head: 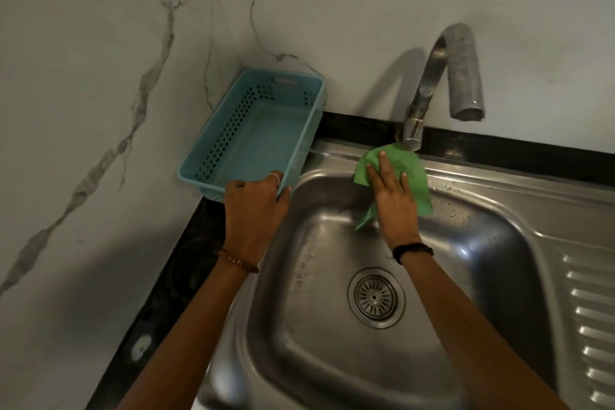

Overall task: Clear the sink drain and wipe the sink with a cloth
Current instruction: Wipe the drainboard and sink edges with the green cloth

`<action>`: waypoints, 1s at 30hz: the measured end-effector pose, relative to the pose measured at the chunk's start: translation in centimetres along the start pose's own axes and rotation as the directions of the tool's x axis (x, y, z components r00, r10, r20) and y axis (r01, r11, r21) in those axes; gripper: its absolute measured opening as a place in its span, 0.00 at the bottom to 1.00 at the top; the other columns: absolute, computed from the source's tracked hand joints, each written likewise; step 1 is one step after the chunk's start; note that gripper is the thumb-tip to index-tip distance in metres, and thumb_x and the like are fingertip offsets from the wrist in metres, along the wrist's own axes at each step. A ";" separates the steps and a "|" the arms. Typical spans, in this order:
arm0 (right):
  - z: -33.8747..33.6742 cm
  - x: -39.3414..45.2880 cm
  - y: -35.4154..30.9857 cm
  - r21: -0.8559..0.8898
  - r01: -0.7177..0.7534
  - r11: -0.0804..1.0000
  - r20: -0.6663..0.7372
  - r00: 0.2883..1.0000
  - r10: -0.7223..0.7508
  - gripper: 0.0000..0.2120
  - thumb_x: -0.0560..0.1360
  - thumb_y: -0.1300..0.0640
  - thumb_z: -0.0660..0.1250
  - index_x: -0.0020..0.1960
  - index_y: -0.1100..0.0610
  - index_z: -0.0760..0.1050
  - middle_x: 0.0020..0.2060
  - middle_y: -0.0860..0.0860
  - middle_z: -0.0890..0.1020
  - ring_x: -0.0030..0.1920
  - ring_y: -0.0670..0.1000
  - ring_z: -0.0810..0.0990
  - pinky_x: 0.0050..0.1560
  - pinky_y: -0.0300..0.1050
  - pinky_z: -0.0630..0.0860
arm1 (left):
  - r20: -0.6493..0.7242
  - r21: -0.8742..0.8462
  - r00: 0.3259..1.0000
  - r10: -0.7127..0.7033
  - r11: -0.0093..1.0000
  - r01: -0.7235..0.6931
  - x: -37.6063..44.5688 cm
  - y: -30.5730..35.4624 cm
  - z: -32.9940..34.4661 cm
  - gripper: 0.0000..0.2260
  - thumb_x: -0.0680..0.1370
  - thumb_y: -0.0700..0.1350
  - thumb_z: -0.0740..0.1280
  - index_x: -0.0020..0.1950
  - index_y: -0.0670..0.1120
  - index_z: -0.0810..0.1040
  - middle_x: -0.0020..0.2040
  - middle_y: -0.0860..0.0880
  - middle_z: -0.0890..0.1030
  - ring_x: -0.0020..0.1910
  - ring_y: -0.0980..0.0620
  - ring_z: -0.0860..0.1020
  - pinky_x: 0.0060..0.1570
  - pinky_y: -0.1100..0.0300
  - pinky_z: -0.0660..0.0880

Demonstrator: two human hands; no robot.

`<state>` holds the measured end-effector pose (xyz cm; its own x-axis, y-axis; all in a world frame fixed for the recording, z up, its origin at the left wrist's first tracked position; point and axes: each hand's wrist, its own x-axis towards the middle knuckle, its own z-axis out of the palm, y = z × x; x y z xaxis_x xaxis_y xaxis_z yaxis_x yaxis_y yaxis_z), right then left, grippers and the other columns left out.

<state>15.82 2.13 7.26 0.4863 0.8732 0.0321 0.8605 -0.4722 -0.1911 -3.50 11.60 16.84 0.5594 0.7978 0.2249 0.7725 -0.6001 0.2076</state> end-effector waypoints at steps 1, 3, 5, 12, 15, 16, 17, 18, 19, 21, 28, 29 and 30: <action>-0.5 -0.6 0.9 0.003 -0.034 0.999 0.004 0.999 0.034 0.39 0.73 0.70 0.62 0.76 0.55 0.45 0.77 0.55 0.41 0.77 0.56 0.44 0.77 0.55 0.47 | 0.002 0.001 1.000 -0.003 1.000 0.003 -0.1 0.0 0.1 0.08 0.76 0.47 0.63 0.45 0.42 0.77 0.34 0.40 0.82 0.36 0.39 0.80 0.47 0.53 0.68; -1.4 -1.8 2.8 0.026 -0.110 0.994 0.005 0.994 0.110 0.39 0.73 0.70 0.62 0.76 0.54 0.47 0.77 0.54 0.41 0.77 0.57 0.45 0.77 0.55 0.49 | -0.005 -0.026 1.000 0.006 1.000 -0.006 -0.1 0.1 0.3 0.07 0.76 0.45 0.63 0.46 0.42 0.77 0.34 0.40 0.81 0.36 0.39 0.80 0.48 0.52 0.68; -2.0 -2.9 4.5 0.073 -0.197 0.978 0.015 0.980 0.197 0.37 0.74 0.69 0.62 0.76 0.52 0.49 0.77 0.53 0.41 0.76 0.60 0.49 0.74 0.56 0.57 | -0.030 -0.085 1.000 -0.006 0.996 0.003 -0.2 0.0 0.7 0.09 0.75 0.45 0.65 0.53 0.43 0.77 0.41 0.39 0.83 0.45 0.40 0.81 0.55 0.49 0.68; -4.0 -4.7 8.0 0.359 -0.481 0.800 -0.111 0.829 0.548 0.28 0.77 0.73 0.54 0.74 0.58 0.58 0.76 0.58 0.51 0.68 0.64 0.67 0.66 0.54 0.68 | -0.054 -0.354 0.964 0.259 0.898 -0.261 -0.2 4.0 3.0 0.31 0.75 0.53 0.64 0.74 0.45 0.57 0.75 0.44 0.60 0.74 0.53 0.50 0.73 0.54 0.47; -3.0 -2.6 5.6 0.334 -0.496 0.802 -0.084 0.832 0.549 0.30 0.76 0.75 0.49 0.75 0.58 0.52 0.77 0.57 0.48 0.73 0.64 0.59 0.70 0.55 0.63 | 0.179 -0.430 0.933 0.312 0.878 -0.211 0.8 6.0 6.7 0.33 0.77 0.50 0.63 0.76 0.48 0.49 0.78 0.47 0.50 0.72 0.58 0.41 0.70 0.62 0.41; -2.5 -1.9 4.4 0.295 -0.481 0.825 -0.082 0.848 0.524 0.31 0.76 0.76 0.49 0.76 0.58 0.50 0.77 0.57 0.46 0.74 0.63 0.57 0.72 0.56 0.62 | 0.227 -0.432 0.925 0.305 0.883 -0.185 1.3 6.3 7.9 0.34 0.77 0.48 0.64 0.76 0.46 0.46 0.78 0.46 0.47 0.72 0.57 0.39 0.70 0.62 0.40; -2.0 -1.3 3.1 0.262 -0.453 0.852 -0.081 0.870 0.487 0.32 0.75 0.76 0.48 0.76 0.58 0.48 0.77 0.57 0.45 0.74 0.63 0.54 0.72 0.56 0.62 | 0.270 -0.415 0.920 0.284 0.896 -0.155 2.0 6.4 8.9 0.35 0.77 0.46 0.64 0.76 0.45 0.44 0.78 0.45 0.45 0.73 0.54 0.38 0.70 0.61 0.39; -1.5 -0.8 1.8 0.241 -0.417 0.877 -0.078 0.892 0.445 0.32 0.75 0.76 0.47 0.76 0.58 0.46 0.77 0.58 0.44 0.75 0.62 0.52 0.73 0.55 0.60 | 0.310 -0.382 0.916 0.255 0.916 -0.126 2.7 6.3 9.7 0.37 0.77 0.45 0.64 0.75 0.43 0.42 0.77 0.43 0.43 0.74 0.51 0.38 0.71 0.59 0.38; -1.1 -0.2 0.5 0.229 -0.368 0.901 -0.075 0.916 0.393 0.32 0.75 0.76 0.47 0.76 0.58 0.45 0.77 0.58 0.43 0.76 0.61 0.50 0.74 0.54 0.57 | 0.347 -0.338 0.912 0.218 0.936 -0.096 3.3 6.0 10.4 0.38 0.76 0.45 0.64 0.75 0.41 0.41 0.77 0.41 0.41 0.75 0.47 0.38 0.72 0.56 0.38; -0.4 1.0 -2.3 0.216 -0.232 0.948 -0.045 0.968 0.247 0.31 0.76 0.74 0.47 0.76 0.59 0.42 0.76 0.59 0.41 0.76 0.59 0.46 0.76 0.51 0.49 | 0.391 -0.258 0.911 0.134 0.966 -0.031 4.0 4.8 11.3 0.40 0.75 0.44 0.65 0.74 0.39 0.38 0.77 0.40 0.41 0.76 0.44 0.39 0.73 0.52 0.39; 0.4 4.1 -6.1 0.113 0.166 0.980 0.009 0.986 -0.168 0.31 0.75 0.69 0.58 0.75 0.60 0.51 0.77 0.58 0.49 0.77 0.55 0.49 0.76 0.49 0.41 | 0.273 -0.184 0.953 0.132 0.979 -0.083 2.6 2.7 11.9 0.38 0.76 0.46 0.62 0.72 0.41 0.34 0.77 0.40 0.40 0.76 0.46 0.40 0.66 0.61 0.26; 0.4 4.2 -5.6 0.083 0.195 0.977 0.008 0.981 -0.196 0.30 0.76 0.68 0.58 0.75 0.60 0.51 0.77 0.57 0.49 0.77 0.55 0.50 0.76 0.48 0.42 | 0.277 -0.167 0.952 0.127 0.982 -0.082 2.6 2.8 11.8 0.40 0.75 0.47 0.63 0.72 0.41 0.34 0.76 0.41 0.40 0.76 0.46 0.39 0.64 0.62 0.22; 0.5 4.1 -5.1 0.058 0.208 0.976 0.002 0.978 -0.208 0.29 0.76 0.68 0.57 0.75 0.59 0.52 0.77 0.56 0.49 0.77 0.54 0.50 0.76 0.48 0.42 | 0.283 -0.155 0.950 0.132 0.984 -0.090 2.6 2.8 11.7 0.42 0.74 0.47 0.65 0.73 0.41 0.35 0.76 0.41 0.39 0.76 0.45 0.39 0.61 0.64 0.20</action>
<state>13.37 8.16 7.90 0.2963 0.9526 0.0689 0.9324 -0.2729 -0.2371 3.63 12.67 6.82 0.7182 0.6953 -0.0287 0.6629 -0.6711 0.3319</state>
